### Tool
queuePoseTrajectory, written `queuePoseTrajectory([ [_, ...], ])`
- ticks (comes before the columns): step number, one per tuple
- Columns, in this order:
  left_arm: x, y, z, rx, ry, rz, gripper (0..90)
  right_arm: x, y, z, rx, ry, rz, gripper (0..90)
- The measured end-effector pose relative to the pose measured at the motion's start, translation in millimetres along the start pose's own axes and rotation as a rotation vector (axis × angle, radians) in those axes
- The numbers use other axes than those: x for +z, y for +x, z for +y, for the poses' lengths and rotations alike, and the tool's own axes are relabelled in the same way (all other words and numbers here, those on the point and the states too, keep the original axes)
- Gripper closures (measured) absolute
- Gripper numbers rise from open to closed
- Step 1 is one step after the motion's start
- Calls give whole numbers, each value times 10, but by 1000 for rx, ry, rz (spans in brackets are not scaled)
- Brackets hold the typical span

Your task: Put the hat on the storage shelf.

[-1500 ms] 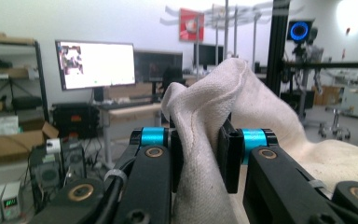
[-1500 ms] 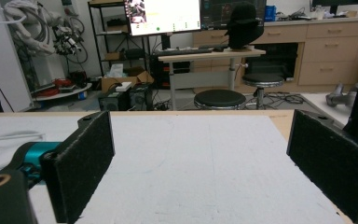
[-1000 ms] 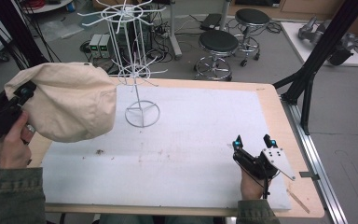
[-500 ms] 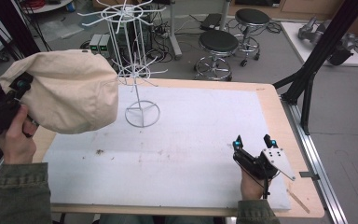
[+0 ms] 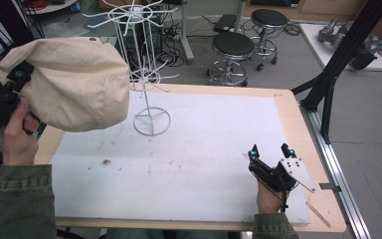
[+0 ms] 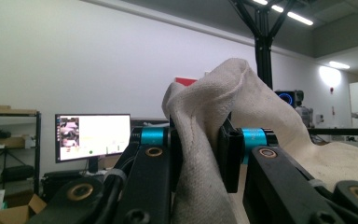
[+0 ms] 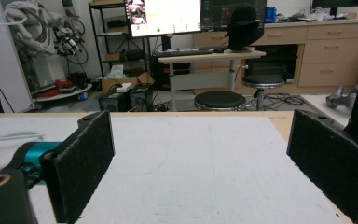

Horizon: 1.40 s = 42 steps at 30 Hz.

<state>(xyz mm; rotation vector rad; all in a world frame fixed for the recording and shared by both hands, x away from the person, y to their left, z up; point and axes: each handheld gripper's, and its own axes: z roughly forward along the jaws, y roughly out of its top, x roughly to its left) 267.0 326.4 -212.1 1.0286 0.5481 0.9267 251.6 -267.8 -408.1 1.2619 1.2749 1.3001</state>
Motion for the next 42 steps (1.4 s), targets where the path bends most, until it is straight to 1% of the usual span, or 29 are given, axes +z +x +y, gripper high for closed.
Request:
queuePoseTrajectory([
  [2,32,-5,44,-1,-9,-3,790,1,-1,-1,0,3,2,66],
  [4,76,1,107,-5,-30,-2,790,-1,-1,0,0,6,2,65],
  [5,76,1,107,-5,-30,-2,790,-1,-1,1,0,6,2,65],
  [7,126,25,170,-20,-50,-9,790,-1,-5,2,0,3,0,65],
  [12,198,59,240,-29,-75,-11,790,-3,-10,3,2,2,-4,65],
  [13,245,84,269,-47,-92,-11,790,0,-13,2,-2,2,0,65],
  [14,245,84,269,-47,-92,-11,790,0,-13,2,-2,2,0,65],
  [17,325,109,302,-58,-111,-10,790,0,-10,1,-1,3,2,65],
  [18,380,120,314,-60,-114,-7,790,0,-11,2,-1,3,2,65],
  [20,405,126,315,-61,-116,-7,790,0,-14,2,1,4,1,65],
  [23,505,161,297,-84,-142,8,789,-5,-11,3,6,6,0,65],
  [25,526,181,287,-87,-143,8,789,-8,-12,3,6,3,0,65],
  [29,611,248,235,-130,-149,7,789,-9,-14,2,7,6,2,65],
  [34,685,283,164,-186,-150,10,789,-7,-17,1,6,10,4,65],
  [36,711,285,143,-195,-145,15,789,-10,-14,2,7,9,4,65],
  [38,736,290,111,-190,-122,28,789,-11,-15,1,2,6,6,65],
  [39,770,307,53,-193,-96,47,789,-11,-16,1,1,6,7,65],
  [40,770,307,53,-193,-96,47,788,-10,-15,1,2,9,6,65],
  [41,791,330,10,-204,-73,52,788,-9,-15,0,2,11,8,65],
  [42,802,353,-48,-220,-48,47,788,-9,-15,0,2,11,8,65],
])
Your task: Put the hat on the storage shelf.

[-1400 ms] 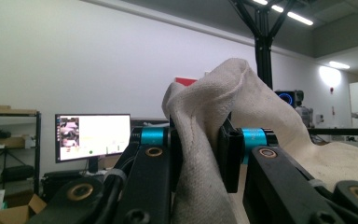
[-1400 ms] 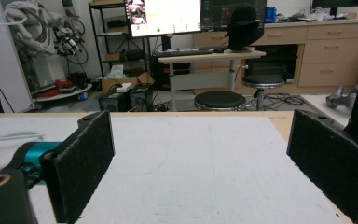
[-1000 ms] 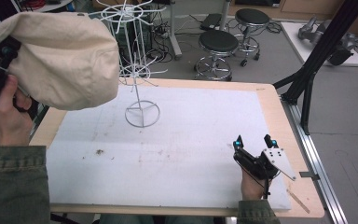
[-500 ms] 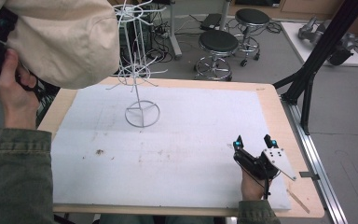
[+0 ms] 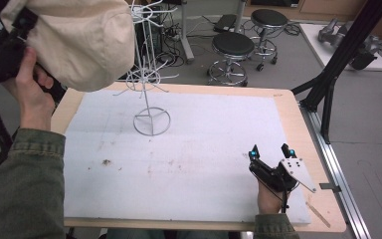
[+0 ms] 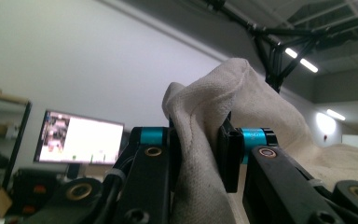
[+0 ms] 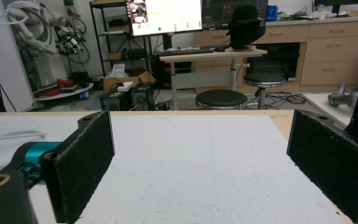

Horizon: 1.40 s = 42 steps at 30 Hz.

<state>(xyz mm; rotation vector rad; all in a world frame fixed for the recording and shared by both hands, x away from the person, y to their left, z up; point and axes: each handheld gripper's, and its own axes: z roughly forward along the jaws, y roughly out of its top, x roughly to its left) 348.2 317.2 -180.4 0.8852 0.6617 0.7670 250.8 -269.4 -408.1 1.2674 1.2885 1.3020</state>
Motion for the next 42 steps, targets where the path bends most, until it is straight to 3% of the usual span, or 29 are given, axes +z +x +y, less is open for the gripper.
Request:
queuePoseTrajectory([
  [4,-50,58,-194,2,71,-32,786,0,2,1,-2,-6,-2,65],
  [8,-99,136,-440,-3,149,-22,786,-23,10,7,3,-19,-3,66],
  [14,-119,160,-569,-9,178,-29,785,-28,7,10,-2,-24,-5,65],
  [21,-131,133,-687,46,250,-19,782,-31,7,11,-3,-25,-5,66],
  [42,-165,135,-715,31,234,-25,757,-22,5,8,-5,-18,-6,66],
])
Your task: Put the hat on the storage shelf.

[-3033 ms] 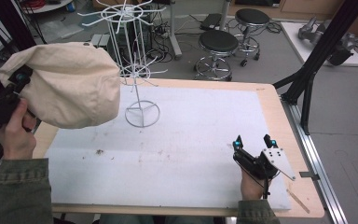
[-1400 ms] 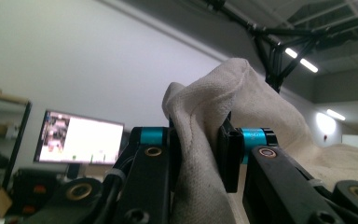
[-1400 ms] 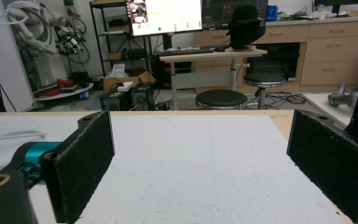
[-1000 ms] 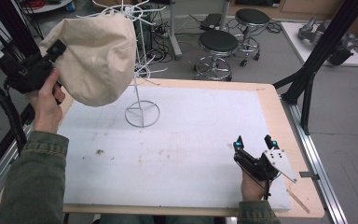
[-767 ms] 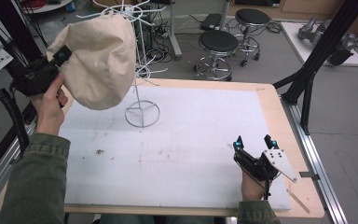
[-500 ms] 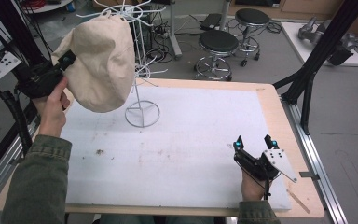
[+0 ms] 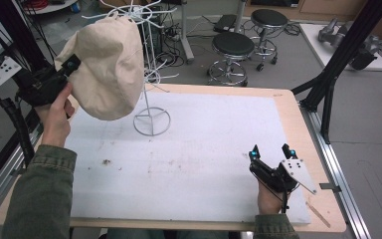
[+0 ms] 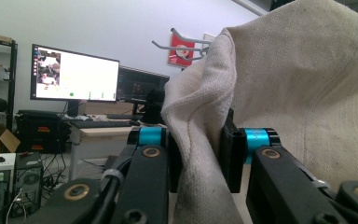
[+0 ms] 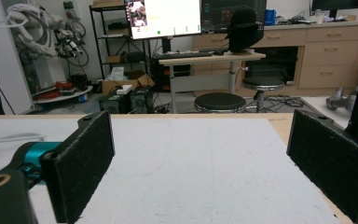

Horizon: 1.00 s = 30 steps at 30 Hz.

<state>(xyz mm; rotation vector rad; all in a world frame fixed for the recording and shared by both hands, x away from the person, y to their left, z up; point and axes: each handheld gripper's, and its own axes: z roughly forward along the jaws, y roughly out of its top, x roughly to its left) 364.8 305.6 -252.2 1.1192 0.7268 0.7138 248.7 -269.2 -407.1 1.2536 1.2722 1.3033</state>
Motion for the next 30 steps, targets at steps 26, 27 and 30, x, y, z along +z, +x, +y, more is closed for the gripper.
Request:
queuePoseTrajectory([
  [26,-202,-160,3,72,-68,71,253,-3,1,1,5,-3,2,65],
  [27,-218,-171,-10,75,-68,73,253,-4,1,2,5,-3,2,66],
  [30,-250,-187,-32,82,-69,85,240,-4,-2,3,6,-5,1,66],
])
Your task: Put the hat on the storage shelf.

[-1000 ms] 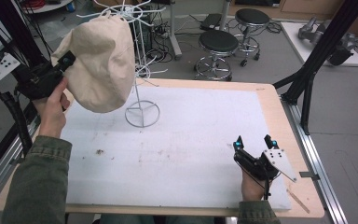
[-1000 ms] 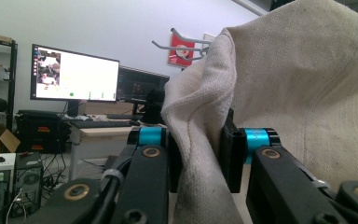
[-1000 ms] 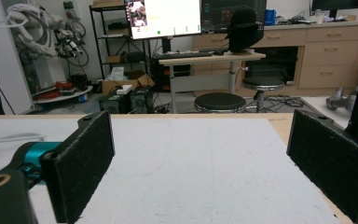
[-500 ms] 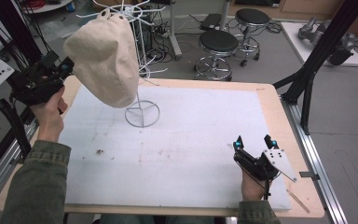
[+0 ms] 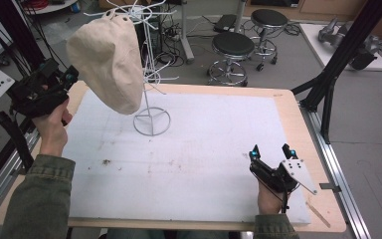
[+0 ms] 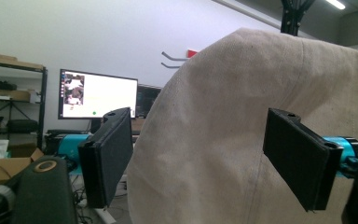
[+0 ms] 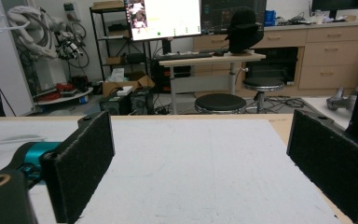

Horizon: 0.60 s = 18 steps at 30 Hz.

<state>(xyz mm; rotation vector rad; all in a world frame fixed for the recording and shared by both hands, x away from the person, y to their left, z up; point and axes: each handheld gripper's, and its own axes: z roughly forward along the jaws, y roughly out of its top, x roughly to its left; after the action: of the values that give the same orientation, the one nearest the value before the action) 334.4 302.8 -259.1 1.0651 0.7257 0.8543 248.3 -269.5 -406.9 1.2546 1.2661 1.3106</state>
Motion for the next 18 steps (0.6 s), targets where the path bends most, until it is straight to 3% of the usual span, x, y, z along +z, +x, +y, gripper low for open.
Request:
queuePoseTrajectory([
  [6,-63,-14,4,26,-7,35,176,-2,-7,2,2,-1,0,66],
  [14,-214,-104,-19,40,-9,58,167,2,-11,3,2,-2,1,66],
  [18,-325,-161,-61,69,11,74,167,0,-18,6,7,-4,1,65],
])
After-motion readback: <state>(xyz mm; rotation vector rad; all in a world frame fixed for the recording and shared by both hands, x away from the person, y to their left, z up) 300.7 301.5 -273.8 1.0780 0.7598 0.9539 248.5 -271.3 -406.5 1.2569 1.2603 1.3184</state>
